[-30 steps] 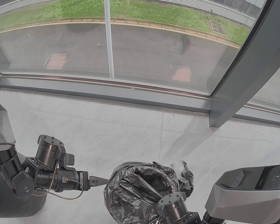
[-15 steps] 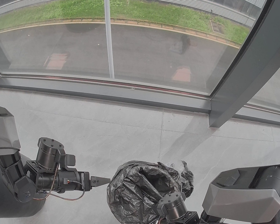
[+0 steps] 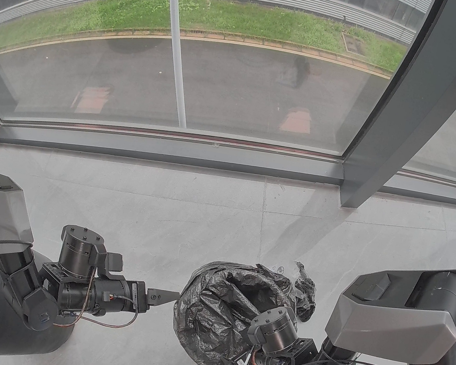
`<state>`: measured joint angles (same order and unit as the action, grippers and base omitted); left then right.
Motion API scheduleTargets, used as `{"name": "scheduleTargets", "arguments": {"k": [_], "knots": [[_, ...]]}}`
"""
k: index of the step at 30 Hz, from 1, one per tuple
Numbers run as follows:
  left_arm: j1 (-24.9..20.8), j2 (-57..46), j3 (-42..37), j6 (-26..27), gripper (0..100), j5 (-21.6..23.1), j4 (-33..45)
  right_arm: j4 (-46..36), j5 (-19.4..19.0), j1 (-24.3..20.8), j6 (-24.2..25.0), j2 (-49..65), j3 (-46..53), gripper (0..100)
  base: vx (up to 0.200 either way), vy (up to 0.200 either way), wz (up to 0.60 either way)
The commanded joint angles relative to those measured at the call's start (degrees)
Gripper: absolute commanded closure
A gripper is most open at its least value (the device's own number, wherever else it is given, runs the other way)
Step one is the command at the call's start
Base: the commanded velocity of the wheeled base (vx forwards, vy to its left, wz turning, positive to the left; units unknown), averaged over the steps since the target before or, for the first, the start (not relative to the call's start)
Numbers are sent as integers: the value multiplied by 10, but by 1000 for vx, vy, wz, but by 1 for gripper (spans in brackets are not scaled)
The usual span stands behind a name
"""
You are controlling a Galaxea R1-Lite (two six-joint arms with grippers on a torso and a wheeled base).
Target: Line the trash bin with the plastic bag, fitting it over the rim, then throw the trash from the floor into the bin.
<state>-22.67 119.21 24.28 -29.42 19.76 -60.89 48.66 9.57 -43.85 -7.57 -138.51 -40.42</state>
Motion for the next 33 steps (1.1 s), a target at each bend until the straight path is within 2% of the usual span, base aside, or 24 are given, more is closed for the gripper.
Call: {"name": "scheduleTargets", "arguments": {"k": [1,5,11,14,17,18,19,20,23,26,30,33], "knots": [[0,-2,0,0,0,0,0,3,0,-2,7,8,-2,0,0,0,0],[0,-3,-1,0,0,0,-1,5,10,-13,43,50,10,0,0,0,0],[1,-15,-12,-1,0,2,-19,30,15,-41,88,168,78,0,0,0,0],[0,-28,-21,-5,0,0,-33,50,30,-41,101,199,101,0,0,0,0],[-3,-78,-36,-8,0,-6,-44,86,76,-22,112,222,136,0,0,0,0],[-3,-78,-36,-8,0,-6,-44,86,76,-22,112,222,136,0,0,0,0],[-5,-115,-43,-1,0,-46,-42,115,109,-8,119,227,166,0,0,0,0],[-7,-134,-48,6,0,-75,-41,136,120,-4,122,232,185,0,0,0,0],[-6,-182,-67,49,0,-147,-41,196,125,11,122,241,239,0,0,0,0],[-8,-242,-110,110,0,-213,-44,224,126,50,119,240,265,0,0,0,0],[-27,-334,-158,147,0,-271,-40,222,113,132,108,235,258,0,0,0,0],[-39,-398,-190,152,0,-291,-30,214,66,192,77,235,235,0,0,0,0]]}}
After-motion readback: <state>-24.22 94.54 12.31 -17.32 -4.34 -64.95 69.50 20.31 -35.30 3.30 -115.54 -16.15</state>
